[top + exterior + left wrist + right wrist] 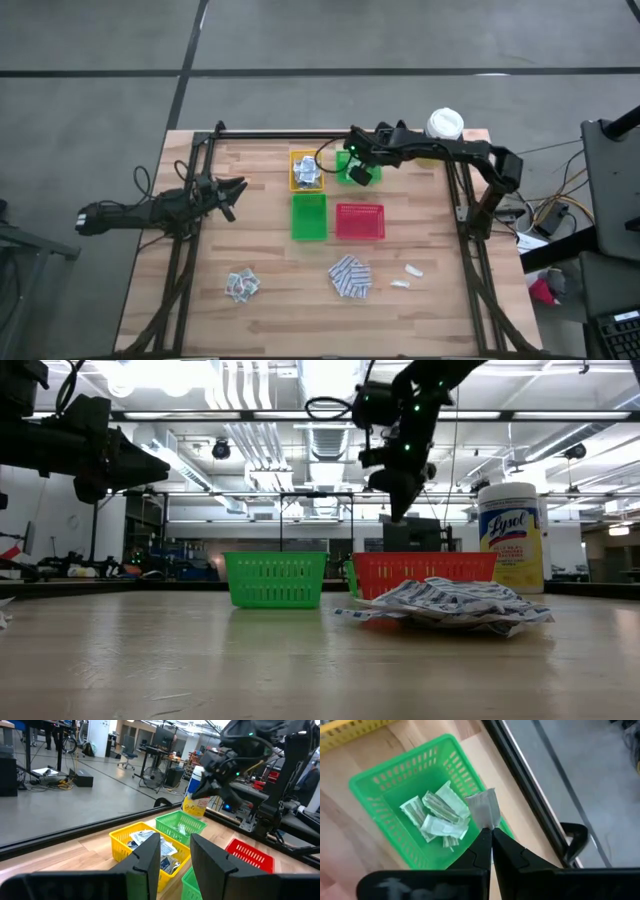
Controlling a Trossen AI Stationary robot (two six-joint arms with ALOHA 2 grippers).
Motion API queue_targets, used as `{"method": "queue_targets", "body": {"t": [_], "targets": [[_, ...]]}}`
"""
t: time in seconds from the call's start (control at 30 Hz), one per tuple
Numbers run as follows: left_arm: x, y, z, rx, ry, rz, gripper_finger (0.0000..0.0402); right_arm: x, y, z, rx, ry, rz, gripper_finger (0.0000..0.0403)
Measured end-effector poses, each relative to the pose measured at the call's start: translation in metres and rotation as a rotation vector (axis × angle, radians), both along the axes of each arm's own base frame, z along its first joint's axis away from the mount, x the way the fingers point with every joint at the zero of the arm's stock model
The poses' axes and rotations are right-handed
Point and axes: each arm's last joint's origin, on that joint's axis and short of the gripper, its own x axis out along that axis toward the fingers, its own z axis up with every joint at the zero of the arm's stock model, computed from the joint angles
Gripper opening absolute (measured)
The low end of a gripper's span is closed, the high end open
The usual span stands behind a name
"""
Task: Pick & Place First Aid Supplies
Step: Put the green bandage pack into the top green bin
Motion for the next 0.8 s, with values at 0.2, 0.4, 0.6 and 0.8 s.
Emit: {"method": "queue_targets", "body": {"t": [0.2,0.4,0.6,0.8], "targets": [[0.000,0.000,0.000,0.000,0.001,0.000,0.0108,0.009,-0.018,-0.020,0.042,0.047,0.015,0.0008],[0.000,0.000,0.000,0.000,0.002,0.000,0.0108,0.017,-0.034,-0.037,0.088,0.080,0.031,0.0008],[0.000,0.000,0.000,0.000,0.002,0.000,0.0108,0.023,-0.037,-0.049,0.148,0.087,0.053,0.0008],[0.000,0.000,0.000,0.000,0.003,0.000,0.0108,0.026,-0.037,-0.062,0.191,0.113,0.063,0.0008]]}}
